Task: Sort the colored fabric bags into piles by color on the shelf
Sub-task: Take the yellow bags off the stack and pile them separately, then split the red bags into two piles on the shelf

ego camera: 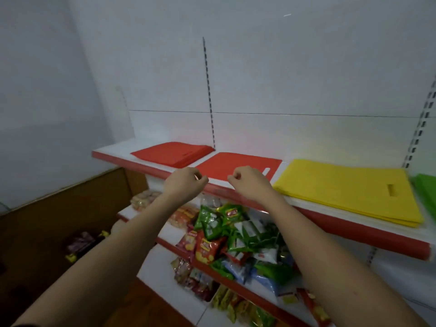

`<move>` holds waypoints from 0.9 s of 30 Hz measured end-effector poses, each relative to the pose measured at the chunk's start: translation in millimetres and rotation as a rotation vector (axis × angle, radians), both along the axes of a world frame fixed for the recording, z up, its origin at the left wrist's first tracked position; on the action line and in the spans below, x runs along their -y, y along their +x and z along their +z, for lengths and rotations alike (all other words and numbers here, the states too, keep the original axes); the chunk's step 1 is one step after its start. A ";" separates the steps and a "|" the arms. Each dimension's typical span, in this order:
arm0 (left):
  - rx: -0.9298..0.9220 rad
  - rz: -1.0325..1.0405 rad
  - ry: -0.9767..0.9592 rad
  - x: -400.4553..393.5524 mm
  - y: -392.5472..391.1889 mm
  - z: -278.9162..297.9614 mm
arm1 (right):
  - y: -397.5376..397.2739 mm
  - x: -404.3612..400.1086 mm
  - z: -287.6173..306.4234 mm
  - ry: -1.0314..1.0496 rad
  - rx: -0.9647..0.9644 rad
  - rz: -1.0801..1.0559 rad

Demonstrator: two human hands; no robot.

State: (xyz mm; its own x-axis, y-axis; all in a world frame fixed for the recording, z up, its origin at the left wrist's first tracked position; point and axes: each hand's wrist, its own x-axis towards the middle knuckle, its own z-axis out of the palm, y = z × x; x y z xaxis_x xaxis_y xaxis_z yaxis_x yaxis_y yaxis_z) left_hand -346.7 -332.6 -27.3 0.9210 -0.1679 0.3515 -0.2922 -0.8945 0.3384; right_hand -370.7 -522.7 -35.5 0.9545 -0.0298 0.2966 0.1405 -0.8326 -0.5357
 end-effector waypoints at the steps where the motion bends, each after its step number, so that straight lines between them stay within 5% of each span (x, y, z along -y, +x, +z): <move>1: -0.006 0.021 -0.002 -19.3 -1.7 2.5 | 3.5 -18.8 3.8 -0.021 -0.004 0.026; 16: -0.140 0.136 -0.068 -287.9 35.5 -21.3 | 79.7 -274.8 -0.7 -0.221 -0.243 0.241; 27: -0.183 0.048 -0.073 -372.9 128.8 -33.9 | 146.4 -340.0 -22.7 -0.126 -0.272 0.178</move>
State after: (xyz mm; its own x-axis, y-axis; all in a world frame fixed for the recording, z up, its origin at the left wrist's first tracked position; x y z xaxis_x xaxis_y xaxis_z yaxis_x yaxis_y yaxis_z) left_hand -217.9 40.3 -61.2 0.9769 -0.1027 0.1873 -0.1777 -0.8771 0.4463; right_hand -224.3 -182.7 -58.2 0.9861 0.1646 0.0216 0.1555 -0.8701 -0.4677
